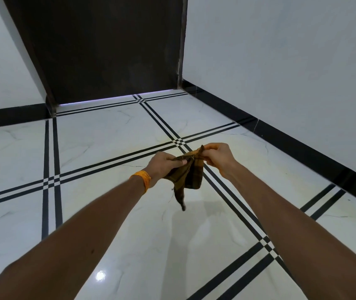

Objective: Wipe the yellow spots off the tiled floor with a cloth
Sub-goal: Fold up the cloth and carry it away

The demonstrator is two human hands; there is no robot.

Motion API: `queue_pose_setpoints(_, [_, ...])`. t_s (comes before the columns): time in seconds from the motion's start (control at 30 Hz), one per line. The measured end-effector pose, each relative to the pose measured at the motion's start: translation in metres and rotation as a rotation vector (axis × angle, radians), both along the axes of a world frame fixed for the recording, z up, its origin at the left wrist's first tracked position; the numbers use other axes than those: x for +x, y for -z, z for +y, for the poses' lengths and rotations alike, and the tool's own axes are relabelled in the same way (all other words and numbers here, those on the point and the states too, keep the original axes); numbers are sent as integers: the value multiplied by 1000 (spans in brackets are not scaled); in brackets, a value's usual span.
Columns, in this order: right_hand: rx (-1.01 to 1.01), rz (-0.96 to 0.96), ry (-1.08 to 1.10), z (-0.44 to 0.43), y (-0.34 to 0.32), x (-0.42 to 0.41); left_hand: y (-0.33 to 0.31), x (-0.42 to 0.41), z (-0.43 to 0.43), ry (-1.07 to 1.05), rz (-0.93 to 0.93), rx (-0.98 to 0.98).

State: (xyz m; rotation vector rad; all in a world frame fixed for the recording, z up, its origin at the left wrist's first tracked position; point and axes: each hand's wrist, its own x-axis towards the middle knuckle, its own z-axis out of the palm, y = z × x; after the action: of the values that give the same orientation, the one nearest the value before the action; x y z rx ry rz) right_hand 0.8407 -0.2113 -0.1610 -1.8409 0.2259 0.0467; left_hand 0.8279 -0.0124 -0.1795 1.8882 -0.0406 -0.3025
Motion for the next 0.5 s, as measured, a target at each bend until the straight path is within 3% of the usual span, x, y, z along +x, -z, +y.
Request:
queue_pose_setpoints(0.17, [-305, 28, -47, -15, 4, 1, -10, 4, 8, -54, -145, 76])
queue_pose_setpoints(0.33, [-563, -23, -51, -15, 12, -2, -25, 12, 10, 73, 89, -115])
queue_pose_setpoints(0.43, [-493, -132, -79, -7, 6, -5, -22, 12, 2, 147, 30, -67])
queue_pose_setpoints(0.5, [-394, -104, -137, 2, 6, -6, -25, 9, -4, 133, -42, -31])
